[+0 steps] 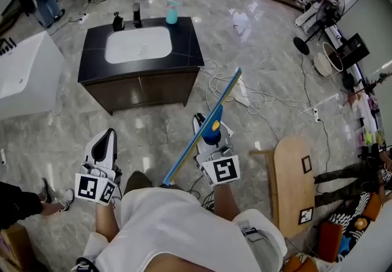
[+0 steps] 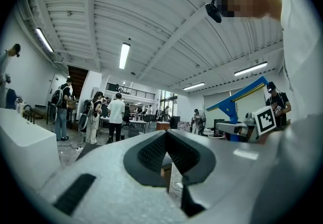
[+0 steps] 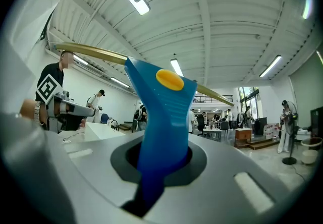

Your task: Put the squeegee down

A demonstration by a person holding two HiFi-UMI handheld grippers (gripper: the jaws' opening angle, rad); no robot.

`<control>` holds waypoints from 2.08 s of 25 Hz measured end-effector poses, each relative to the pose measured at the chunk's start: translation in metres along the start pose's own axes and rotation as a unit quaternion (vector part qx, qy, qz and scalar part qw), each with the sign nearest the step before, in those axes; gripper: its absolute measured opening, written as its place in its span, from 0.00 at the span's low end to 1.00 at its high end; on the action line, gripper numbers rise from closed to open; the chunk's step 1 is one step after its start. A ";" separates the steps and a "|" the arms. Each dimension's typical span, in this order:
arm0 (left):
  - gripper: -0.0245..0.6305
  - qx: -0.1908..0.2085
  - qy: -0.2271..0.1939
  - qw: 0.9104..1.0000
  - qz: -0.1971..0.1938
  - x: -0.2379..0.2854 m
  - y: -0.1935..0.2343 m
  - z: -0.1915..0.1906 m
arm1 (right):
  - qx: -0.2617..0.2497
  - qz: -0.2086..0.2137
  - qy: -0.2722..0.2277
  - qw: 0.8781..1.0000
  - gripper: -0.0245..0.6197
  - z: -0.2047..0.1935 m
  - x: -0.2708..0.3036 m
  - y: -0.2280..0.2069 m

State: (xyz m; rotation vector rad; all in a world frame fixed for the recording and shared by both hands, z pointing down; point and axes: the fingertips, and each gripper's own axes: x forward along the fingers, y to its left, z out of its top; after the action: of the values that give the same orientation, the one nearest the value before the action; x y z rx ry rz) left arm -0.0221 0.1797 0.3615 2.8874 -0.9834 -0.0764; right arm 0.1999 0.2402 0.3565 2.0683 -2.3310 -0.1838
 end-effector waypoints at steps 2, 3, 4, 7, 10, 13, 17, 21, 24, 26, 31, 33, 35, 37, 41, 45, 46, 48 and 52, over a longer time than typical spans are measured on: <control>0.05 0.002 0.002 1.000 0.003 0.007 0.004 0.000 | 0.005 0.003 -0.002 1.000 0.10 -0.003 0.008 -0.004; 0.05 0.002 0.002 1.000 0.005 0.011 0.008 0.000 | 0.007 0.005 -0.002 1.000 0.10 -0.005 0.013 -0.006; 0.05 0.002 0.002 1.000 0.008 0.015 0.013 0.001 | 0.007 0.005 -0.001 1.000 0.10 -0.006 0.019 -0.008; 0.05 0.002 -0.001 1.000 0.005 0.035 0.029 0.001 | 0.007 0.005 0.000 1.000 0.10 -0.010 0.040 -0.014; 0.05 0.000 -0.003 1.000 -0.009 0.060 0.050 0.000 | 0.003 -0.002 0.000 1.000 0.09 -0.011 0.069 -0.017; 0.05 -0.003 -0.003 1.000 -0.020 0.083 0.080 0.000 | 0.001 -0.005 0.001 1.000 0.10 -0.012 0.106 -0.016; 0.05 -0.010 -0.005 1.000 -0.028 0.111 0.137 0.004 | -0.002 -0.002 0.008 1.000 0.10 -0.016 0.170 -0.004; 0.05 -0.021 -0.006 0.999 -0.029 0.131 0.198 0.005 | -0.004 0.000 0.021 1.000 0.10 -0.023 0.232 0.013; 0.05 -0.024 -0.008 0.999 -0.029 0.140 0.236 0.010 | -0.008 0.000 0.028 1.000 0.10 -0.024 0.268 0.024; 0.05 -0.024 -0.007 0.999 -0.027 0.147 0.259 0.011 | -0.007 -0.001 0.031 0.999 0.10 -0.027 0.289 0.029; 0.05 -0.033 -0.005 0.999 -0.020 0.170 0.296 0.008 | -0.006 0.005 0.048 0.999 0.10 -0.039 0.330 0.028; 0.05 -0.034 -0.004 0.999 -0.015 0.180 0.303 0.006 | -0.005 0.011 0.050 0.999 0.10 -0.043 0.344 0.023; 0.05 -0.033 -0.005 0.999 -0.011 0.190 0.308 0.004 | -0.005 0.021 0.049 0.999 0.10 -0.049 0.358 0.018; 0.05 -0.033 -0.007 0.999 -0.002 0.198 0.311 0.004 | -0.005 0.034 0.049 0.998 0.10 -0.054 0.373 0.014; 0.05 -0.036 -0.001 0.999 0.021 0.206 0.316 0.002 | -0.008 0.074 0.067 0.995 0.10 -0.066 0.401 0.014; 0.05 -0.040 0.003 0.998 0.044 0.212 0.328 -0.001 | -0.026 0.109 0.080 0.990 0.10 -0.081 0.438 0.019; 0.05 -0.041 0.005 0.998 0.048 0.212 0.331 -0.003 | -0.030 0.118 0.082 0.989 0.10 -0.085 0.448 0.023; 0.05 -0.043 0.009 0.997 0.057 0.212 0.337 -0.006 | -0.037 0.140 0.090 0.985 0.10 -0.098 0.471 0.032; 0.05 -0.050 0.015 0.996 0.074 0.208 0.351 -0.016 | -0.040 0.178 0.116 0.976 0.10 -0.135 0.516 0.058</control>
State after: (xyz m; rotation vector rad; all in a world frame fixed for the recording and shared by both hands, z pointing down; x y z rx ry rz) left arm -0.0686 -0.2232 0.4093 2.7091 -1.1507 -0.0690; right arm 0.0918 -0.2747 0.4634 1.5090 -2.4470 -0.0250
